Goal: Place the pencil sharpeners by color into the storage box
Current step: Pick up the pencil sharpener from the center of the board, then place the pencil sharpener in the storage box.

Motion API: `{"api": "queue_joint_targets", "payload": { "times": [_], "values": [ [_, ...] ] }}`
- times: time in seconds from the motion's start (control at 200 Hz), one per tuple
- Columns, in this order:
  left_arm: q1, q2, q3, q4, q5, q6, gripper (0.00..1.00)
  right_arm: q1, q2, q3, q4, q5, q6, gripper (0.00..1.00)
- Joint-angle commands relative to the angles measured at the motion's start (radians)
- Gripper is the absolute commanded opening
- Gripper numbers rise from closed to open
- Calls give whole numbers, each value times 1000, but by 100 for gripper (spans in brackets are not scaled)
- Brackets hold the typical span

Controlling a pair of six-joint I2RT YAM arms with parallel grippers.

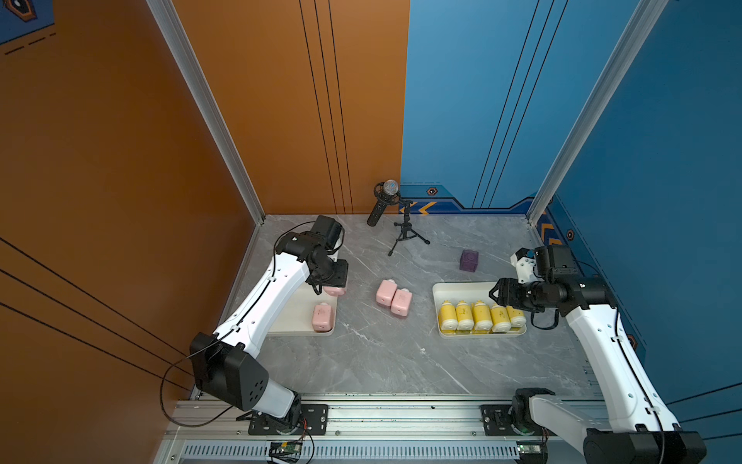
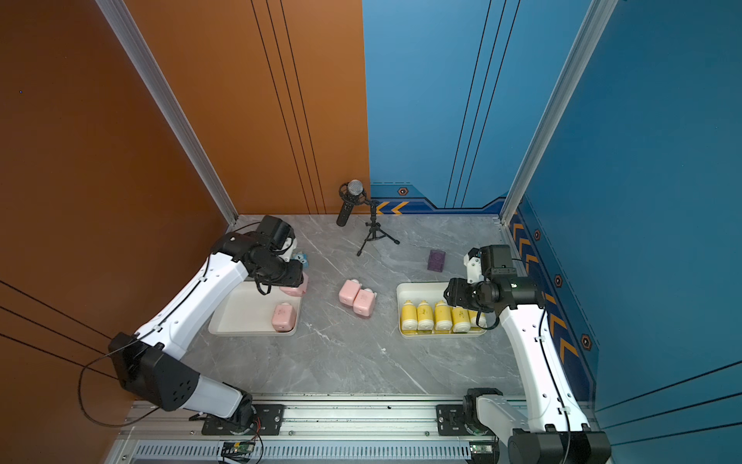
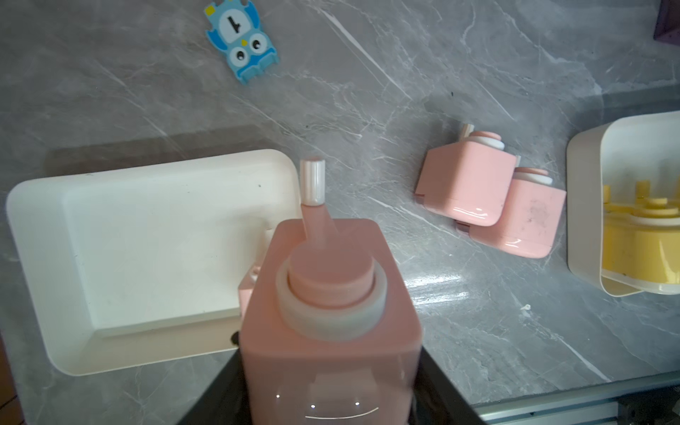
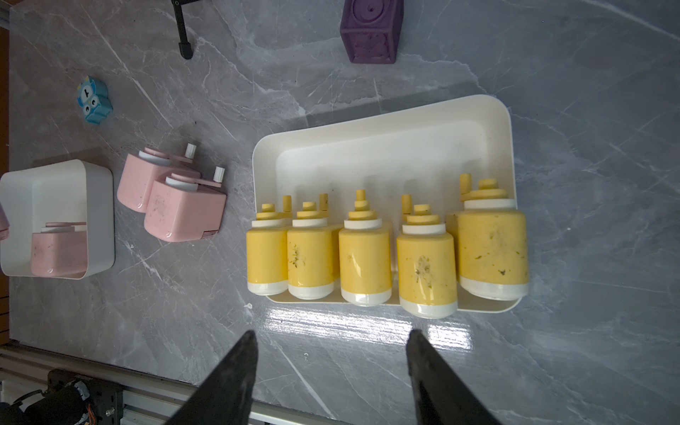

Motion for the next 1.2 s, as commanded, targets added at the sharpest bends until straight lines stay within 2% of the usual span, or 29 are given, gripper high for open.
{"api": "queue_joint_targets", "payload": {
  "times": [0.0,0.155,0.37,0.48,0.841,1.196],
  "values": [
    [101,-63,-38,-59,8,86,43,-5,-12,10,11,-14,-13,66],
    [205,-89,-96,-56,-1,146,44,-6,-9,7,14,-19,-16,65],
    [292,-86,-184,-41,-3,194,46,-7,-8,7,16,-20,-21,66],
    [333,-96,-236,-11,37,199,46,-6,-2,7,19,-24,-22,65],
    [361,-79,-377,109,87,189,48,-7,2,1,28,-35,-20,66],
    [368,-24,-427,159,98,183,49,-6,1,-2,30,-37,-18,65]
  ]
}}
